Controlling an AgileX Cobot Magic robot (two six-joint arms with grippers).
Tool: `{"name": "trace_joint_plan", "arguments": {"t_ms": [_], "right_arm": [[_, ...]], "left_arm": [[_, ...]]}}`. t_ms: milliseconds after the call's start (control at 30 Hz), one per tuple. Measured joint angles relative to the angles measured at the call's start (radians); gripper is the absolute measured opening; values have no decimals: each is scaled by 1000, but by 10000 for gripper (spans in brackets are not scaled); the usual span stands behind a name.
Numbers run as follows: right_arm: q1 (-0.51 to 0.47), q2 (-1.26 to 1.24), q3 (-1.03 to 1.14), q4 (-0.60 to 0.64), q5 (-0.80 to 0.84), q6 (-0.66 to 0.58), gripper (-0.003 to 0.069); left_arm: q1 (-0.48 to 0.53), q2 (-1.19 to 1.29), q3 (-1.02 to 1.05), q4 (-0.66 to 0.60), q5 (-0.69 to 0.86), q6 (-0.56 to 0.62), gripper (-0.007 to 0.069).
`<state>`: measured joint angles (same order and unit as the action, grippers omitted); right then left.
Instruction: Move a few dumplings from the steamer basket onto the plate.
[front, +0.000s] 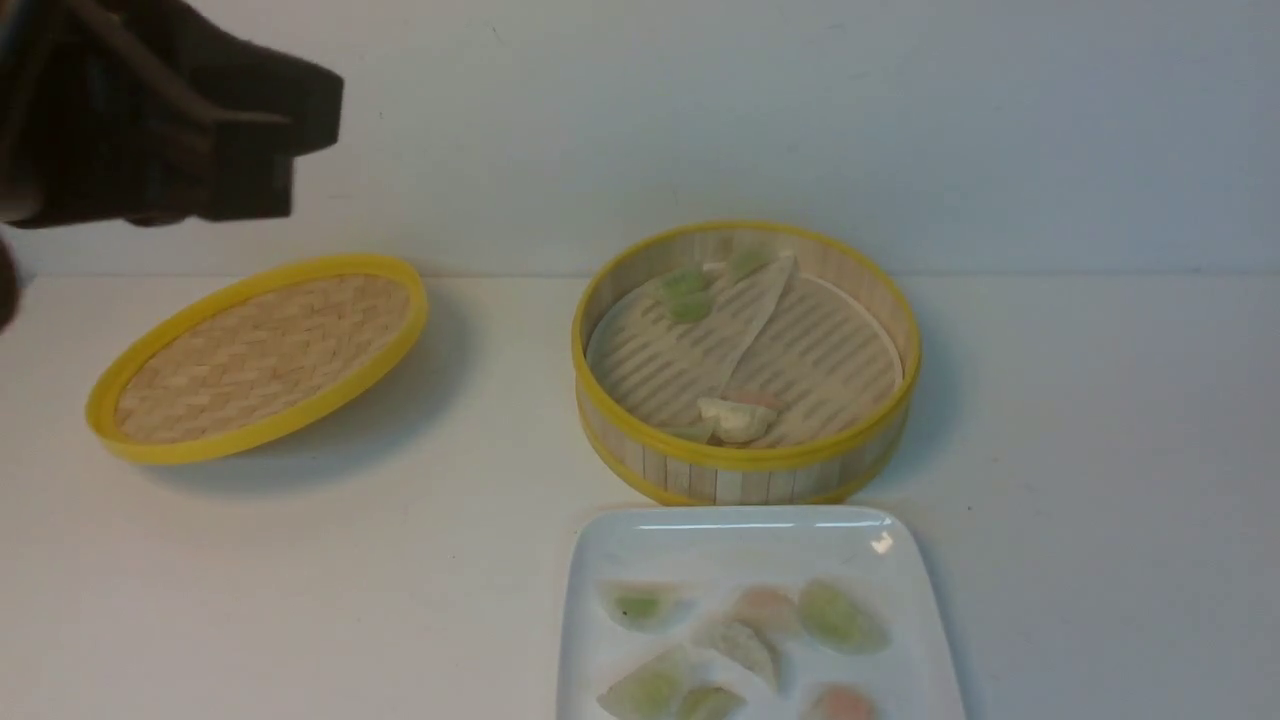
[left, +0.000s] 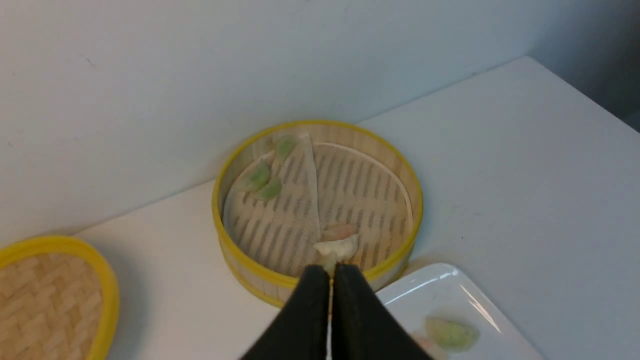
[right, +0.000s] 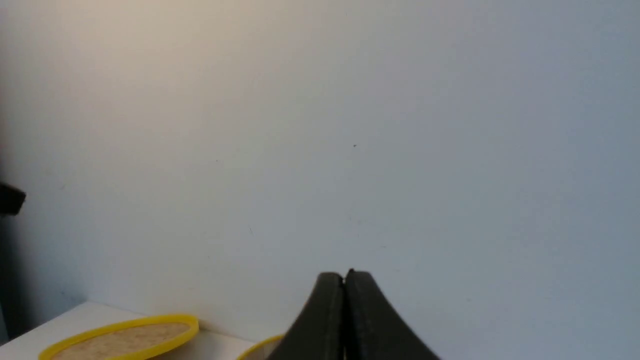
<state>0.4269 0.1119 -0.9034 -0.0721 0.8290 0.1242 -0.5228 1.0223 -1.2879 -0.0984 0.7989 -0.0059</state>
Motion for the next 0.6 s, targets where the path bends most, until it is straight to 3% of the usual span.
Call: {"name": "trace_joint_plan", "arguments": {"t_ms": [267,600], "right_arm": [[0,-134,126,-8,-159,34,-14],[0,-134,177,18,-173,36,-14]], "left_arm": [[0,57,2,0,-19,0,-6],[0,-6,15,53,31,-13,-6]]}}
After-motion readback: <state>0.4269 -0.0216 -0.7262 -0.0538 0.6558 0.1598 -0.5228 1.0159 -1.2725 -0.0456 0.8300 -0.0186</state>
